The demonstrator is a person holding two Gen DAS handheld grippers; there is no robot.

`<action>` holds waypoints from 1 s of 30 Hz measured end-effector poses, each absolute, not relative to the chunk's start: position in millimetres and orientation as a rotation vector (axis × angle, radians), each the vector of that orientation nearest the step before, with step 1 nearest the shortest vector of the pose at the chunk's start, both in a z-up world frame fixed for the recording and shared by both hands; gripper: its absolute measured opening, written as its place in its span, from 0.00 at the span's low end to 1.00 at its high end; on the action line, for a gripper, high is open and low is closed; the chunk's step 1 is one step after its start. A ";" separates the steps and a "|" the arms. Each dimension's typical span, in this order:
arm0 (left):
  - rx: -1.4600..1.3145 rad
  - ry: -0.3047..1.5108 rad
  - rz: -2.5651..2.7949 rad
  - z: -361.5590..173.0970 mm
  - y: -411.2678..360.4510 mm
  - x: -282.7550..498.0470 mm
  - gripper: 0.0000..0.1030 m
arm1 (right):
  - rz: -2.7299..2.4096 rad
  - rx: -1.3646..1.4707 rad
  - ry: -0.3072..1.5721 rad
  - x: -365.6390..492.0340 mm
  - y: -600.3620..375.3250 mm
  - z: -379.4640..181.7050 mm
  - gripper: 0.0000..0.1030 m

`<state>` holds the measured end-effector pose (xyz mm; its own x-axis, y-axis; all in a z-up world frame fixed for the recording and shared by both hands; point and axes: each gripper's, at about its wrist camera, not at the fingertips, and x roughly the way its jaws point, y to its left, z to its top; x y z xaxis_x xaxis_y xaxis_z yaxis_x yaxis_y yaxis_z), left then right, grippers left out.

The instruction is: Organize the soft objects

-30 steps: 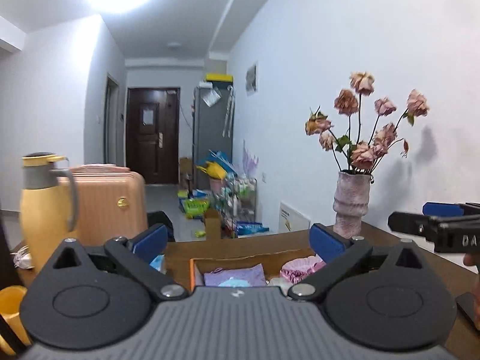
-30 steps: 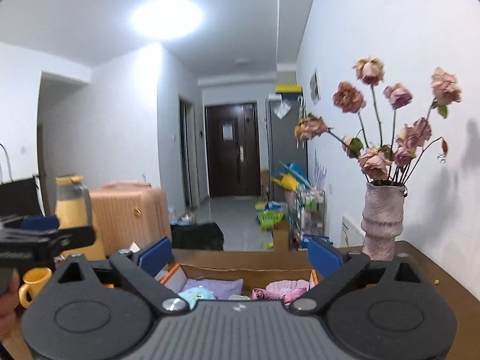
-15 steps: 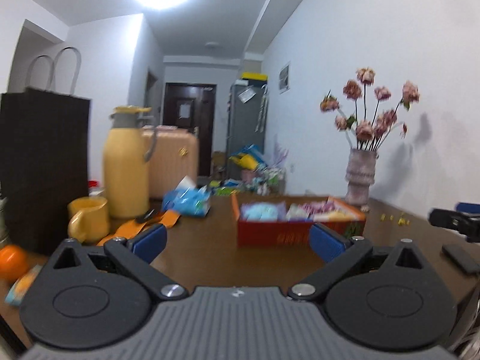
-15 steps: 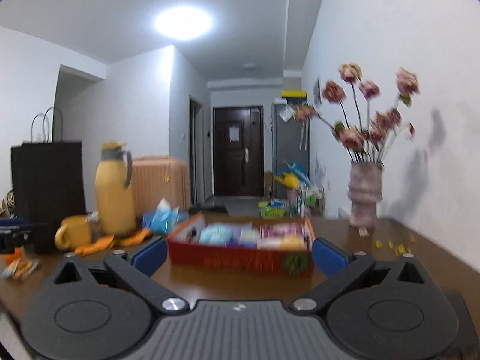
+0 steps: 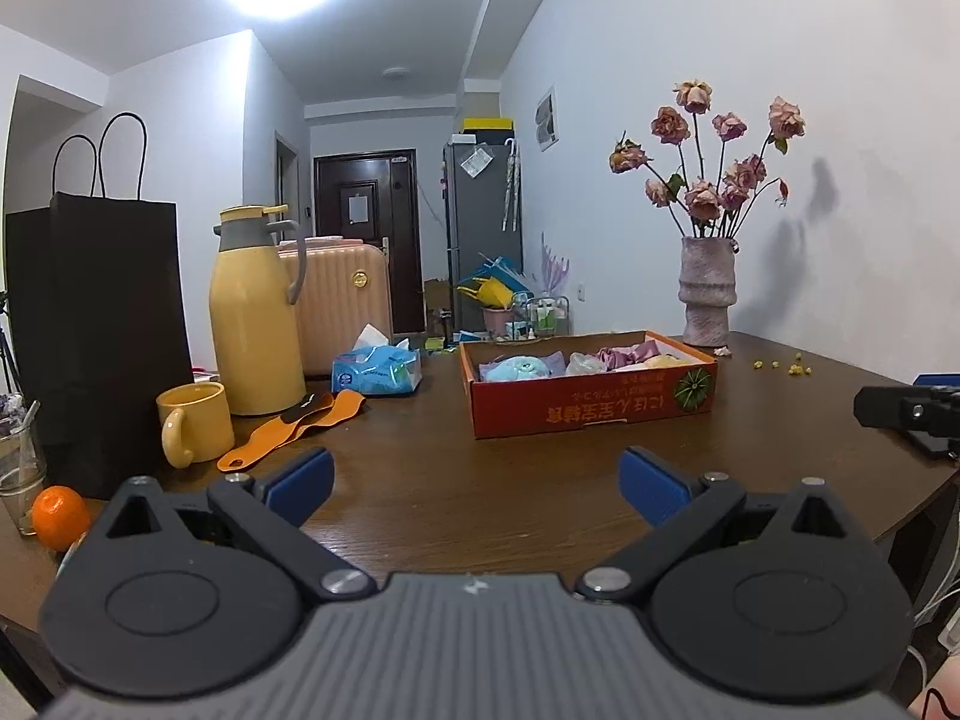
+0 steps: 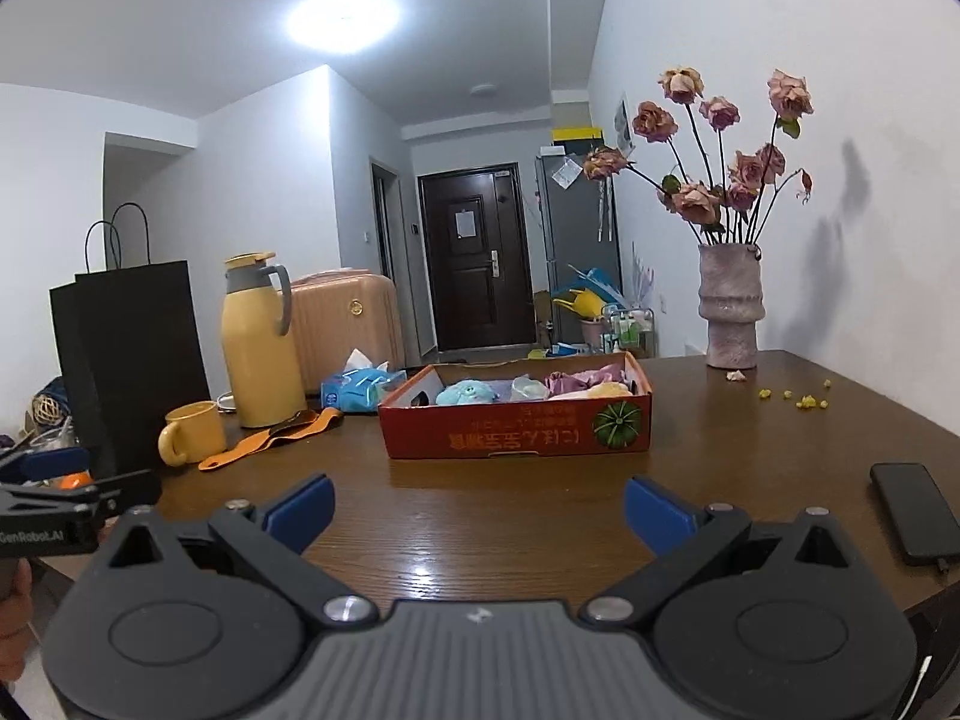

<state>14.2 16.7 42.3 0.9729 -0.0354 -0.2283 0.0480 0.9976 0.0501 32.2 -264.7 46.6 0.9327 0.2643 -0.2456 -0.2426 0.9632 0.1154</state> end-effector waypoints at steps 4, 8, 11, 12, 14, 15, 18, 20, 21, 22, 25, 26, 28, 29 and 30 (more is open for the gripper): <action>0.055 0.232 -0.044 42.5 16.6 16.1 1.00 | 0.227 0.044 0.268 31.5 -261.2 46.0 1.00; 0.055 0.229 -0.041 42.7 17.4 16.3 1.00 | 0.258 0.052 0.290 35.2 -257.6 42.5 1.00; 0.051 0.226 -0.037 42.8 18.9 16.3 1.00 | 0.268 0.048 0.280 33.9 -255.6 41.5 1.00; 0.049 0.226 -0.035 43.0 19.3 16.1 1.00 | 0.266 0.045 0.272 32.6 -254.7 41.3 1.00; 0.045 0.225 -0.030 43.7 19.7 16.1 1.00 | 0.269 0.035 0.262 31.1 -253.7 40.9 1.00; 0.044 0.225 -0.029 44.0 20.1 16.2 1.00 | 0.269 0.036 0.263 31.3 -253.6 41.0 1.00; 0.043 0.225 -0.028 43.8 20.4 16.3 1.00 | 0.271 0.046 0.268 32.2 -254.6 40.2 1.00; 0.042 0.227 -0.027 43.6 20.4 16.7 1.00 | 0.267 0.046 0.271 33.0 -254.8 39.8 1.00; 0.041 0.227 -0.027 43.4 20.5 16.0 1.00 | 0.265 0.047 0.271 33.4 -255.2 39.8 1.00; 0.040 0.229 -0.030 43.0 20.4 15.5 1.00 | 0.265 0.049 0.271 33.6 -255.6 39.4 1.00; 0.043 0.228 -0.034 42.9 19.9 14.8 1.00 | 0.266 0.054 0.272 33.7 -256.4 38.8 1.00; 0.044 0.227 -0.034 42.8 19.7 14.8 1.00 | 0.266 0.054 0.272 33.7 -256.8 38.6 1.00; 0.045 0.228 -0.034 42.6 19.6 14.9 1.00 | 0.265 0.054 0.274 33.9 -257.0 38.0 1.00; 0.045 0.227 -0.034 42.5 19.5 14.6 1.00 | 0.265 0.055 0.275 34.1 -256.9 38.1 1.00; 0.045 0.227 -0.033 42.6 19.5 14.8 1.00 | 0.265 0.058 0.277 34.4 -257.1 38.3 1.00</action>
